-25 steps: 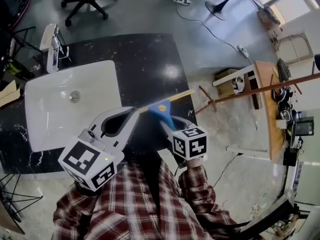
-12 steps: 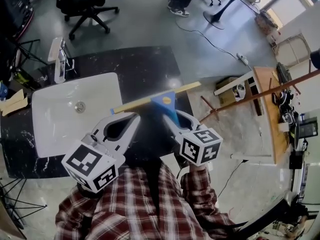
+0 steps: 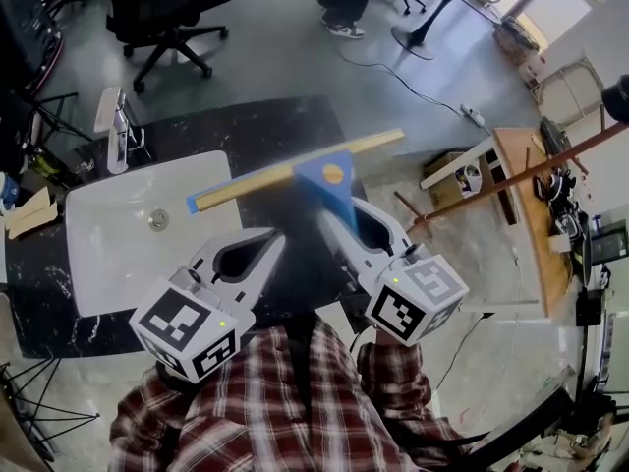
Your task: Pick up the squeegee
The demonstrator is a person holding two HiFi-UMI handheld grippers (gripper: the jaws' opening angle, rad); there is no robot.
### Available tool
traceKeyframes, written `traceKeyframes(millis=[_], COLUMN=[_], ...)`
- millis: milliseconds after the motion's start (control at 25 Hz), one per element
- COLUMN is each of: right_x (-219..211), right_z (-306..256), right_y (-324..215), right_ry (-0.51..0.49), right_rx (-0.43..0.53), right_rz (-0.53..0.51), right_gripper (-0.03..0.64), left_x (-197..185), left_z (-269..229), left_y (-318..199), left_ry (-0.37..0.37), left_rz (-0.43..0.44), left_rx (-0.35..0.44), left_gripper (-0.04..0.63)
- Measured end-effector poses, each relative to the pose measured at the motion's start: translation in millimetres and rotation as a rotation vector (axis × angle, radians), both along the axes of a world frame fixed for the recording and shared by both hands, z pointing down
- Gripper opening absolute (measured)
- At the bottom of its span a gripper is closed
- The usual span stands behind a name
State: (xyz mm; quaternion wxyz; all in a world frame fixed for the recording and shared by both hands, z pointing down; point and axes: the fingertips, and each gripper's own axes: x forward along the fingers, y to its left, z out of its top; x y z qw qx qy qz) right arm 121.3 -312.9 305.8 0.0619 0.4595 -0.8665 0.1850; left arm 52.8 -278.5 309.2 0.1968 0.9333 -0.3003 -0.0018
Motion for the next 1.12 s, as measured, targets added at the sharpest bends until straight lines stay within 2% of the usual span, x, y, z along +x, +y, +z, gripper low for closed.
traceKeyframes(millis=[200,1120], right_x=[-6.2,-4.9], right_z=[-11.7,-10.1], right_y=[5.8,10.4], right_ry=[-0.011,-0.038], right_rx=[0.031,0.032], right_rz=[-0.015,-0.022], right_gripper=[0.140,0.140], left_x=[0.5,5.8], left_z=[-2.9,-3.2], left_y=[0.9,2.7], left_ry=[-0.002,-0.025], left_rz=[0.004,-0.001], left_rx=[0.009,0.016], left_gripper=[0.011,0.011])
